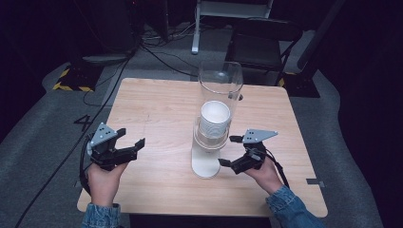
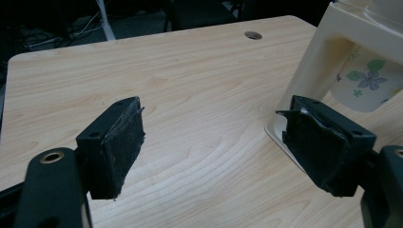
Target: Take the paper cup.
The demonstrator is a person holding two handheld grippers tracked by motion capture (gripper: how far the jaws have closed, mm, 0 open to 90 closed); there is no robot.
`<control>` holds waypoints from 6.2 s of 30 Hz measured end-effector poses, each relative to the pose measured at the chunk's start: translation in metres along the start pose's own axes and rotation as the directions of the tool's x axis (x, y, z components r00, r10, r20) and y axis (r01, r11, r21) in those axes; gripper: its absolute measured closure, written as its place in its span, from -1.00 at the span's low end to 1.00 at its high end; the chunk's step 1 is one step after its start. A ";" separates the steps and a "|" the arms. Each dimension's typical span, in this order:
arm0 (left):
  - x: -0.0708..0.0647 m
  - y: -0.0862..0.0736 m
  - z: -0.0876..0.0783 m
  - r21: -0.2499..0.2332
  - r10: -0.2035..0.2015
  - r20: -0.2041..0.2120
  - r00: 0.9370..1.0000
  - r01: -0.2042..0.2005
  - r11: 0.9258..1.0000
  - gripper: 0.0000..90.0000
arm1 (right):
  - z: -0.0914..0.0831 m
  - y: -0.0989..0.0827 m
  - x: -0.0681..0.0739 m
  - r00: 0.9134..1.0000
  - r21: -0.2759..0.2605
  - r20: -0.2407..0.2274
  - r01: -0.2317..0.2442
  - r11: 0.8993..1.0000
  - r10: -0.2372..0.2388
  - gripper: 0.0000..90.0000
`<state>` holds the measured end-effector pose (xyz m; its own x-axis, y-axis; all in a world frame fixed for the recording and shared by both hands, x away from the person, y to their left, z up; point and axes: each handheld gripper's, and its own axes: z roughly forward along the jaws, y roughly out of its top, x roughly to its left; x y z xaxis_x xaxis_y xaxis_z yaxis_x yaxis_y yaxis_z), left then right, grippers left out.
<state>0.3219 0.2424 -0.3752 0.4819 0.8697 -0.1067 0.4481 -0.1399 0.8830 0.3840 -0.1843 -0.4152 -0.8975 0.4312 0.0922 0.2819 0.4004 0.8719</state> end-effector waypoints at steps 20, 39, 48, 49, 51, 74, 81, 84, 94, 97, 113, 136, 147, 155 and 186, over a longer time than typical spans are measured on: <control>-0.001 -0.003 0.004 0.014 -0.007 0.009 1.000 0.007 1.000 -0.53 | 0.038 0.009 0.001 0.999 -0.144 0.029 -0.009 0.990 0.013 -0.59; 0.001 -0.004 0.002 0.009 -0.020 0.019 1.000 0.020 1.000 -0.53 | 0.040 0.006 0.008 0.997 -0.157 0.062 0.062 0.986 -0.053 -0.29; 0.001 -0.004 0.003 0.011 -0.022 0.023 0.999 0.022 1.000 -0.53 | 0.040 0.004 0.009 0.996 -0.152 0.071 0.072 0.986 -0.062 -0.28; 0.001 -0.004 0.002 0.012 -0.022 0.024 0.999 0.022 1.000 -0.53 | 0.040 0.004 0.009 0.996 -0.151 0.071 0.072 0.986 -0.061 -0.28; 0.001 -0.004 0.002 0.011 -0.023 0.025 0.999 0.023 1.000 -0.53 | 0.040 0.004 0.009 0.996 -0.149 0.071 0.071 0.986 -0.061 -0.28; 0.003 -0.005 0.003 0.014 -0.030 0.032 0.999 0.029 0.999 -0.53 | 0.040 -0.003 0.005 0.995 -0.172 0.061 0.086 0.981 -0.077 -0.27; 0.003 -0.006 0.004 0.022 -0.028 0.038 0.999 0.027 0.999 -0.53 | 0.043 -0.005 0.003 0.998 -0.190 0.021 0.057 0.980 -0.054 -0.27; 0.002 -0.006 0.005 0.022 -0.033 0.038 0.999 0.032 0.999 -0.53 | 0.043 -0.005 0.003 0.998 -0.192 0.020 0.055 0.980 -0.052 -0.27; 0.002 -0.006 0.005 0.021 -0.034 0.038 0.999 0.033 0.999 -0.53 | 0.046 -0.007 0.005 0.999 -0.188 0.020 0.050 0.981 -0.047 -0.26; 0.003 -0.006 0.005 0.021 -0.036 0.039 0.999 0.035 0.999 -0.53 | 0.046 -0.008 0.004 0.999 -0.189 0.015 0.053 0.981 -0.051 -0.26; 0.004 -0.006 0.003 0.013 -0.038 0.042 0.998 0.038 0.999 -0.53 | 0.060 -0.028 -0.005 0.998 -0.032 0.047 0.047 0.998 -0.045 -0.19; 0.007 -0.001 0.021 0.021 -0.045 0.076 0.996 0.043 0.999 -0.53 | 0.051 -0.038 -0.004 0.997 0.093 0.046 0.061 0.994 -0.066 -0.22; 0.004 0.007 0.038 0.026 -0.042 0.107 0.993 0.040 0.999 -0.53 | 0.033 -0.045 -0.003 0.993 0.141 0.082 0.069 0.988 -0.081 -0.22; 0.002 0.013 0.050 0.030 -0.032 0.112 0.993 0.029 0.999 -0.52 | 0.017 -0.052 -0.005 0.991 0.152 0.110 0.059 0.987 -0.077 -0.22; 0.009 0.002 0.037 0.057 -0.065 0.038 0.997 0.063 0.996 -0.48 | -0.055 -0.035 -0.052 0.929 -0.158 0.352 -0.062 0.985 0.115 -0.25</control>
<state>0.3547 0.2322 -0.3915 0.4797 0.8585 -0.1811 0.5200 -0.1119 0.8468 0.4021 -0.2651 -0.4246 -0.6820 0.7311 0.0165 0.2797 0.2400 0.9296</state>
